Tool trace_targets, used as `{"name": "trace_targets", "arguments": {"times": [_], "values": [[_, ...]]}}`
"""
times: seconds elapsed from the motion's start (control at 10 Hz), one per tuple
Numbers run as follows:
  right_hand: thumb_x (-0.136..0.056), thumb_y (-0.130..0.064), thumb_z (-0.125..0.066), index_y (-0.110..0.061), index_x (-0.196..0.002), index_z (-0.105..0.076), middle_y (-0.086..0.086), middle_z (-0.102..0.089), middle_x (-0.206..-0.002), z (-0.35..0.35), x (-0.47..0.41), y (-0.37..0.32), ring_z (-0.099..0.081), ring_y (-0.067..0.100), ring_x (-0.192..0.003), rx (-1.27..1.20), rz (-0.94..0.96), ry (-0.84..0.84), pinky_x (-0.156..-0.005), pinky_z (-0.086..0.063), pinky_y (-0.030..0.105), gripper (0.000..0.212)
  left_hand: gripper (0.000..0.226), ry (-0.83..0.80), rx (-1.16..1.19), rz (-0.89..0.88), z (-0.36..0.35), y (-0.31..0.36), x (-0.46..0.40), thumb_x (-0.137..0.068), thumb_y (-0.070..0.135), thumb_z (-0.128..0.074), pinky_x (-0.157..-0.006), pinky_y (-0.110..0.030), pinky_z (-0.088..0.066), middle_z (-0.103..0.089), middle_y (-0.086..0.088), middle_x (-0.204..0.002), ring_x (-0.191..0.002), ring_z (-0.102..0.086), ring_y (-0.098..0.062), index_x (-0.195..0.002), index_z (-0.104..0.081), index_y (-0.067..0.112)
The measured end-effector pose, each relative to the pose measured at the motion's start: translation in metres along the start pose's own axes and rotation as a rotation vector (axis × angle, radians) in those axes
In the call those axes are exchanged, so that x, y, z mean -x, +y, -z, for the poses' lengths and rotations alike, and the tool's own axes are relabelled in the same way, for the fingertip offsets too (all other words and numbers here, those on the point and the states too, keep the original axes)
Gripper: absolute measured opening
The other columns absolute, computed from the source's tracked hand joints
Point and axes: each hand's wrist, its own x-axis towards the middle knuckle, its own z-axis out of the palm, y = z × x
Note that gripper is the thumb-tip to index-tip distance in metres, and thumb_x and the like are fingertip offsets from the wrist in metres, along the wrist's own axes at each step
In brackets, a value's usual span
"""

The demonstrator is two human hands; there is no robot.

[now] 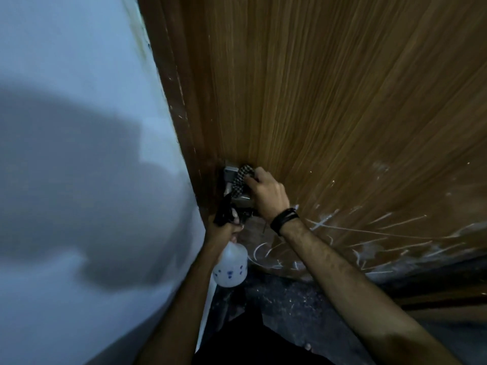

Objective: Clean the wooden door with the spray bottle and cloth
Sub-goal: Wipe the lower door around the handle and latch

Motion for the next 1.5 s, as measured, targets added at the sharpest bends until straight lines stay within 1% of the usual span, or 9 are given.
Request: {"name": "trace_targets", "arguments": {"times": [0.2,0.4,0.6,0.8,0.9,1.0,1.2,1.3,1.5], "values": [[-0.075,0.001,-0.07,-0.004,-0.101,-0.063,0.011,-0.051,-0.095,0.011,0.003,0.007,-0.056,0.03,-0.077,-0.105,-0.012,0.086,-0.044,-0.039,0.033,0.027,0.03,-0.071,0.014,-0.035,0.007,0.007,0.009,-0.098,-0.008,-0.053,-0.039,-0.021,-0.039,-0.047,-0.007,-0.073,-0.033,-0.043,-0.006,-0.081,-0.048,0.016],[-0.083,0.004,-0.069,-0.001,-0.108,-0.064,0.014,-0.057,-0.103,0.013,-0.051,-0.03,-0.059,0.029,-0.078,-0.171,0.105,0.104,-0.054,-0.052,0.037,0.026,0.04,0.144,0.096,-0.087,0.01,0.007,0.026,-0.088,-0.007,-0.065,-0.064,-0.033,-0.05,-0.057,-0.003,-0.075,-0.063,-0.056,-0.019,-0.083,-0.047,0.029],[-0.076,0.003,-0.075,-0.003,-0.106,-0.066,0.014,-0.056,-0.104,0.014,-0.026,-0.012,-0.058,0.032,-0.08,-0.1,0.131,-0.038,-0.049,-0.052,0.038,0.032,0.044,0.178,0.148,-0.069,0.011,0.001,0.034,-0.087,-0.01,-0.065,-0.06,-0.031,-0.049,-0.056,-0.003,-0.078,-0.065,-0.056,-0.019,-0.085,-0.046,0.029],[-0.084,0.006,-0.064,-0.003,-0.101,-0.064,0.01,-0.057,-0.099,0.027,-0.025,-0.003,-0.059,0.024,-0.085,-0.307,0.022,0.192,-0.069,-0.051,0.032,0.02,0.034,0.057,0.077,-0.126,0.004,0.011,0.041,-0.09,-0.015,-0.06,-0.044,-0.022,-0.037,-0.052,-0.004,-0.073,-0.047,-0.044,-0.01,-0.077,-0.053,0.016],[-0.08,0.007,-0.069,-0.002,-0.099,-0.067,0.01,-0.062,-0.1,0.034,-0.023,0.003,-0.06,0.019,-0.092,-0.399,0.013,0.169,-0.082,-0.044,0.018,0.021,0.038,0.092,0.099,-0.09,-0.003,0.011,0.039,-0.087,-0.013,-0.064,-0.05,-0.026,-0.043,-0.054,-0.003,-0.073,-0.056,-0.049,-0.014,-0.078,-0.051,0.022],[-0.082,0.0,-0.075,-0.007,-0.101,-0.07,0.006,-0.066,-0.101,0.033,-0.019,0.019,-0.064,0.019,-0.094,-0.453,0.049,-0.061,-0.086,-0.044,0.016,0.021,0.046,0.162,0.131,-0.071,-0.006,0.008,0.04,-0.087,-0.013,-0.062,-0.059,-0.032,-0.046,-0.052,-0.003,-0.073,-0.062,-0.052,-0.017,-0.079,-0.042,0.028],[-0.092,-0.013,-0.065,-0.014,-0.121,-0.07,0.006,-0.071,-0.113,-0.005,-0.02,-0.011,-0.063,0.027,-0.102,-0.335,0.147,-0.193,-0.082,-0.051,0.035,0.029,0.044,0.218,0.195,-0.018,-0.003,-0.003,0.038,-0.09,-0.011,-0.06,-0.06,-0.03,-0.045,-0.051,-0.003,-0.074,-0.058,-0.053,-0.015,-0.079,-0.041,0.027],[-0.094,-0.017,-0.062,-0.019,-0.132,-0.064,0.006,-0.067,-0.122,-0.02,-0.018,-0.027,-0.06,0.031,-0.107,-0.236,0.125,-0.211,-0.071,-0.057,0.04,0.038,0.036,0.145,0.206,-0.024,0.004,-0.009,0.038,-0.09,-0.017,-0.057,-0.05,-0.025,-0.038,-0.05,-0.005,-0.072,-0.04,-0.047,-0.005,-0.075,-0.05,0.015],[-0.094,-0.018,-0.057,-0.024,-0.134,-0.062,0.004,-0.059,-0.132,-0.015,-0.005,0.001,-0.057,0.03,-0.108,-0.218,0.145,-0.283,-0.071,-0.056,0.044,0.04,0.032,0.174,0.219,-0.076,0.009,-0.015,0.037,-0.085,-0.016,-0.064,-0.049,-0.025,-0.038,-0.057,-0.004,-0.073,-0.044,-0.046,-0.007,-0.079,-0.06,0.015]]}}
